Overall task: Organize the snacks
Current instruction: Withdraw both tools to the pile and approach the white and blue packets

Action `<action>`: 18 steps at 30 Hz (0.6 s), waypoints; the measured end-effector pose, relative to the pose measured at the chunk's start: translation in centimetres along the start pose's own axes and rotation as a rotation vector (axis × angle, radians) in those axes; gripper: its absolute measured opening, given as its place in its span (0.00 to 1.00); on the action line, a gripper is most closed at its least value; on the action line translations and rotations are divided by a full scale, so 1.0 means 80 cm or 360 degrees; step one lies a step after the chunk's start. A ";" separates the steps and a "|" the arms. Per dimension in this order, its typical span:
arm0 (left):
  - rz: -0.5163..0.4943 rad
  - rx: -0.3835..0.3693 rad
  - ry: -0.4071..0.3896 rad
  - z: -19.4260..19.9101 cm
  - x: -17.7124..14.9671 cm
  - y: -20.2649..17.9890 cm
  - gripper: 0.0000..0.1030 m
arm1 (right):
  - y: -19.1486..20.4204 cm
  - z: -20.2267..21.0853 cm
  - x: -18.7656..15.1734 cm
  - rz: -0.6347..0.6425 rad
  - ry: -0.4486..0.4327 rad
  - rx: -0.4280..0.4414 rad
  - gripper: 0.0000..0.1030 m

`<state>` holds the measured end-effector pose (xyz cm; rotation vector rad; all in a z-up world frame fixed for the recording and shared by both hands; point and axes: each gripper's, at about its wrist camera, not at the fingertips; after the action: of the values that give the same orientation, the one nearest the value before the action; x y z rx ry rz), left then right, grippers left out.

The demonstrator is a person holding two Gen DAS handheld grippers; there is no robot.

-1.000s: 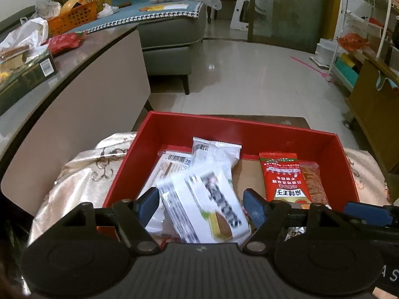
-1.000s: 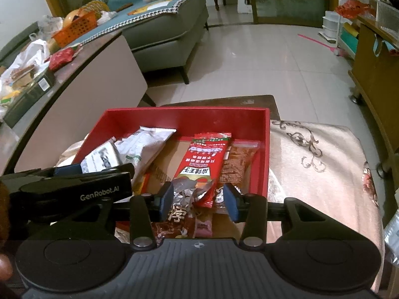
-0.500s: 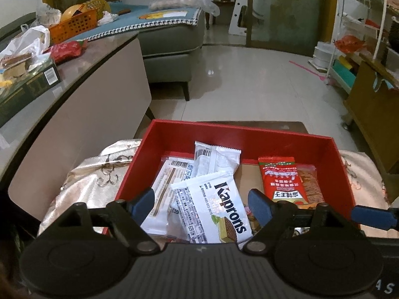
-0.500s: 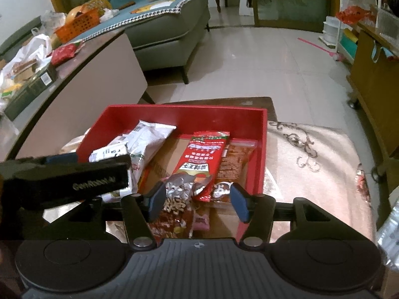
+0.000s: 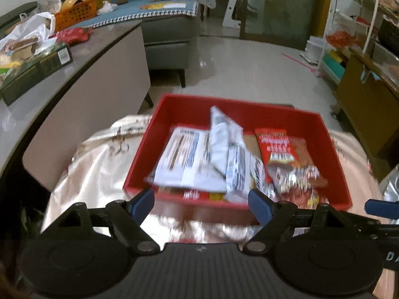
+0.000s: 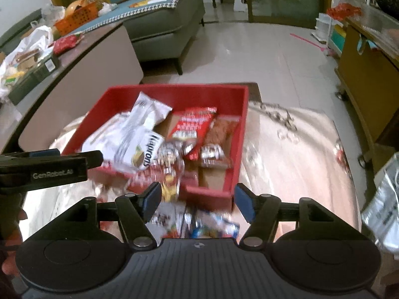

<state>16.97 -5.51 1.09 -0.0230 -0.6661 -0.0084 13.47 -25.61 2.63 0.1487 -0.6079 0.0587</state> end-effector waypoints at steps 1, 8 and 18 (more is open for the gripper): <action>-0.0004 -0.0002 0.0008 0.002 -0.005 0.000 0.75 | -0.001 0.002 -0.004 -0.0002 0.0007 0.0000 0.71; -0.0027 -0.0104 0.0126 -0.001 -0.040 -0.017 0.75 | -0.005 0.003 -0.032 -0.0020 0.0099 -0.0030 0.74; -0.0488 -0.0406 0.0098 -0.051 -0.049 -0.080 0.75 | -0.041 -0.006 -0.042 -0.0110 0.0156 -0.0042 0.78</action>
<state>16.34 -12.03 -4.40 -0.1657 -0.5987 -0.3883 11.28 -28.79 -0.11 0.1405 -0.5049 -0.0090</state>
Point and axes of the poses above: each gripper's, at about its wrist camera, not at the fingertips, and z roughly against the way its jaws point, y to its left, x to its top
